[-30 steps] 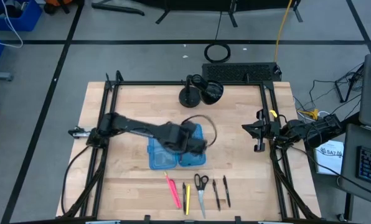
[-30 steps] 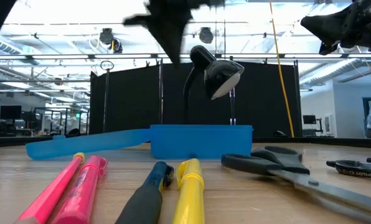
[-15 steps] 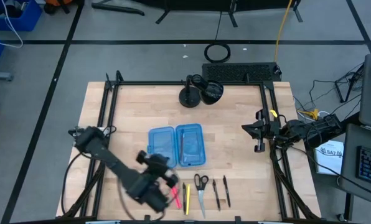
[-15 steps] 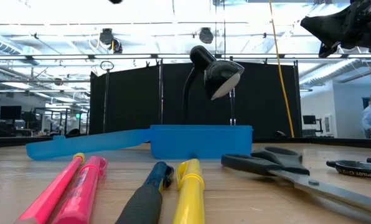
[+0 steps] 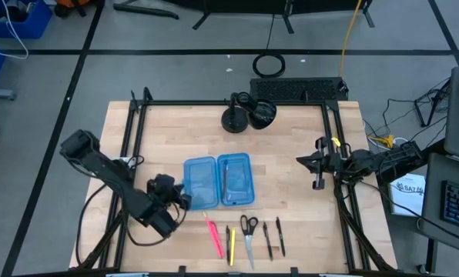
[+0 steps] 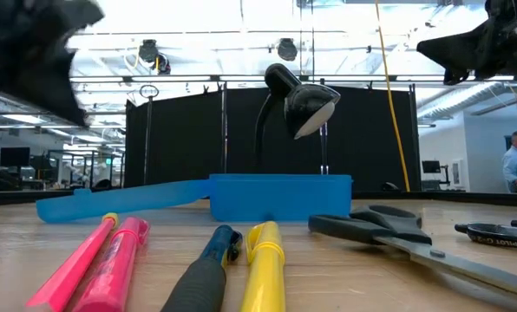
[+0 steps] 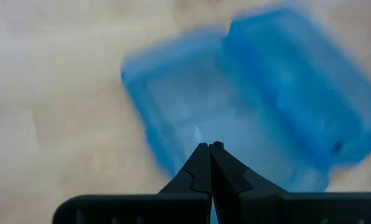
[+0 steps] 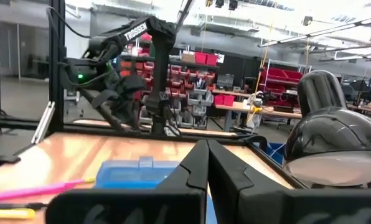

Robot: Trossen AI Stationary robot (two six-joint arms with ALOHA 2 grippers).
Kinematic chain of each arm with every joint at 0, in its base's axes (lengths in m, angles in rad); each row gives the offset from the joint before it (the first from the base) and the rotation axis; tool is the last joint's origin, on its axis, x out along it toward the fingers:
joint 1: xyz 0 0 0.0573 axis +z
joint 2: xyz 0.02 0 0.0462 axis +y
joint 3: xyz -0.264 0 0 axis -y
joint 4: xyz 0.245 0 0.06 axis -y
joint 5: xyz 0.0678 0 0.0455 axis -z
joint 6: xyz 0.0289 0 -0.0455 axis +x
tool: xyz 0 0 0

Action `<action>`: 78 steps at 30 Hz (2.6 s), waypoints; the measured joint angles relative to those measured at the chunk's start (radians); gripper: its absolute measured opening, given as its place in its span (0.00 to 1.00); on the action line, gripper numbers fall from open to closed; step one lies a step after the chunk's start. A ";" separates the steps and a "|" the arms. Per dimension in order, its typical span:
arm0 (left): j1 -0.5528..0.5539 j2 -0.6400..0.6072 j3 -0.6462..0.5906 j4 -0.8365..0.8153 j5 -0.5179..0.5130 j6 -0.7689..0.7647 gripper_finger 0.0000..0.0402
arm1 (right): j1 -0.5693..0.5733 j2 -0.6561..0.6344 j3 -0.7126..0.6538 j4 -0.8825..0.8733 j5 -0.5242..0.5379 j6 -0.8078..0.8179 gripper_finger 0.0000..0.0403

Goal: Pick & place school supplies into a supply box
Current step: Adjust the blue supply box

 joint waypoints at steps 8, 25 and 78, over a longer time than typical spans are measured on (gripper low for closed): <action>0.020 0.092 -0.071 0.341 0.206 0.203 0.00 | 0.000 0.000 0.000 -0.004 0.013 -0.060 0.00; -0.009 0.106 -0.060 0.345 0.213 0.229 0.00 | 0.000 0.000 0.000 -0.003 0.060 -0.055 0.00; 0.052 0.349 0.234 0.038 0.344 0.361 0.00 | 0.000 0.000 0.000 -0.006 0.056 -0.076 0.00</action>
